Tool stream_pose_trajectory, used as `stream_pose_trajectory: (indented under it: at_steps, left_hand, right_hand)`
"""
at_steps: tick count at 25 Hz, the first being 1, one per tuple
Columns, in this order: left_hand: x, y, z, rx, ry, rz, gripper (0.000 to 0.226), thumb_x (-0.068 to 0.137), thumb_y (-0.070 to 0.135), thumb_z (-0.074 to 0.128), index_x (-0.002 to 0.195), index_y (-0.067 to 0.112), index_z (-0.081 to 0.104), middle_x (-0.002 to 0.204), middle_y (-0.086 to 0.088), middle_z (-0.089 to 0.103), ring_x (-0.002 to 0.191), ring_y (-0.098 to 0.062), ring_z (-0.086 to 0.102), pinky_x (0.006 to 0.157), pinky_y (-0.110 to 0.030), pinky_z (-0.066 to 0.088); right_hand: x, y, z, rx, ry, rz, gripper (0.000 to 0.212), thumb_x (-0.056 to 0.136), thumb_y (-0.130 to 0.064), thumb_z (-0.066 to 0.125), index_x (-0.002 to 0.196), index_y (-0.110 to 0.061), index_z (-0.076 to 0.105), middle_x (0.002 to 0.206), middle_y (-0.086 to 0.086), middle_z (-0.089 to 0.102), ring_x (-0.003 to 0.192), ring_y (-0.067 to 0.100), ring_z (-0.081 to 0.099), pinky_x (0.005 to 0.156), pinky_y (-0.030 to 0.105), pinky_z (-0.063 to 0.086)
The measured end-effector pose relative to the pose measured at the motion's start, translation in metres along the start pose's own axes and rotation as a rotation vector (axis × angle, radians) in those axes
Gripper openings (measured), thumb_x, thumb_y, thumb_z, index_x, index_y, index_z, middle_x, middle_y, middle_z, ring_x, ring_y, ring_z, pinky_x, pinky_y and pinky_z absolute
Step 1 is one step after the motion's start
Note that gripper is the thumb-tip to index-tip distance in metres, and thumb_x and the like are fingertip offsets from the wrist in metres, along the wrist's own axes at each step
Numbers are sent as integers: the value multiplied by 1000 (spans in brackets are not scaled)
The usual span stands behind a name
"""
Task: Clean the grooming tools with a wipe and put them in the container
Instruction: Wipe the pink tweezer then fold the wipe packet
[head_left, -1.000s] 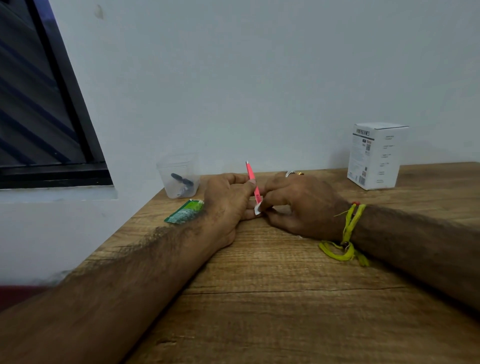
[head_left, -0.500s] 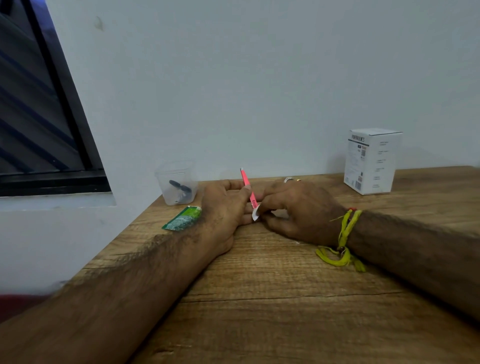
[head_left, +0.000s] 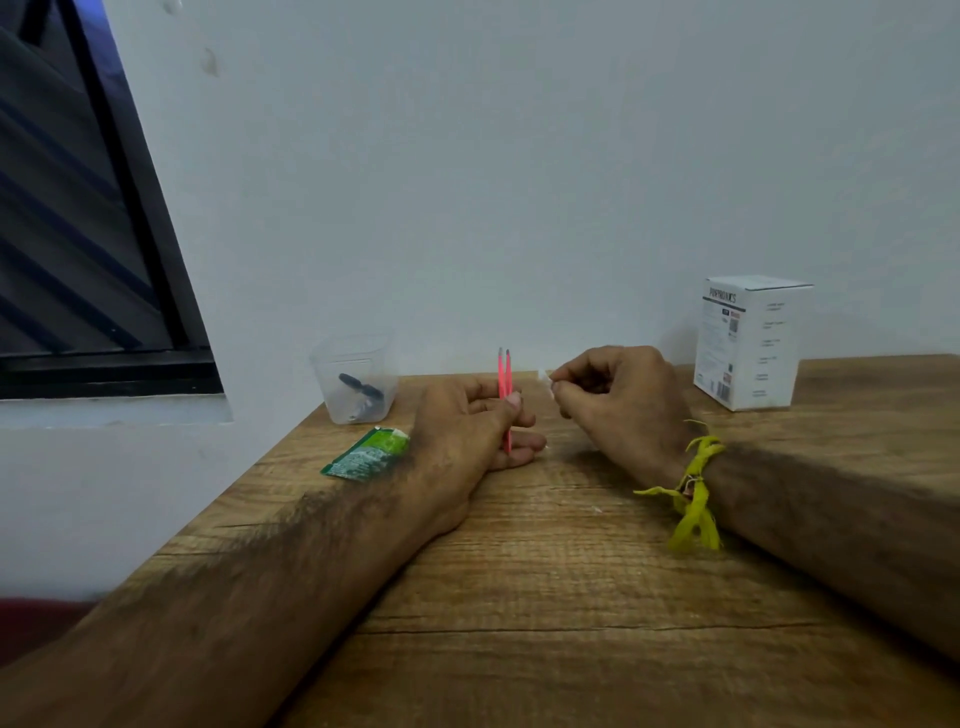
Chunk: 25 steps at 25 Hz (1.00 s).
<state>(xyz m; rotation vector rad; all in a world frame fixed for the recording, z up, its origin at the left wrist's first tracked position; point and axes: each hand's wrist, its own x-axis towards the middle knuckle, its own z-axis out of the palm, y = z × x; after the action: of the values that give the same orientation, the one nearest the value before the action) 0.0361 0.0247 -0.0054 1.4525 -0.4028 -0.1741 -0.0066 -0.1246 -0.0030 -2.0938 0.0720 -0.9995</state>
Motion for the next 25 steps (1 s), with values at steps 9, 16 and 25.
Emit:
stream_pose_trajectory:
  at_steps: [9,16,25]
  left_hand:
    - [-8,4,4,107,-165,74,17,102,11,56,117,6,61,94,-9,79,86,-28,76,61,-29,60]
    - [-9,2,6,78,-193,63,17,101,7,57,118,3,57,98,-19,76,83,-34,76,57,-29,61]
    - [-8,0,7,154,-213,102,15,100,7,58,115,2,55,97,-19,75,81,-32,76,65,-36,64]
  right_hand:
    - [-2,-4,0,4,242,-252,8,81,-9,71,82,-17,75,76,-10,69,70,4,64,59,16,52]
    - [-5,-5,1,-71,211,-411,6,82,-6,71,83,-11,73,80,-4,68,72,6,63,65,25,53]
    - [-6,-6,-1,-127,96,-435,7,82,-2,70,87,-6,74,82,2,68,77,13,63,71,27,53]
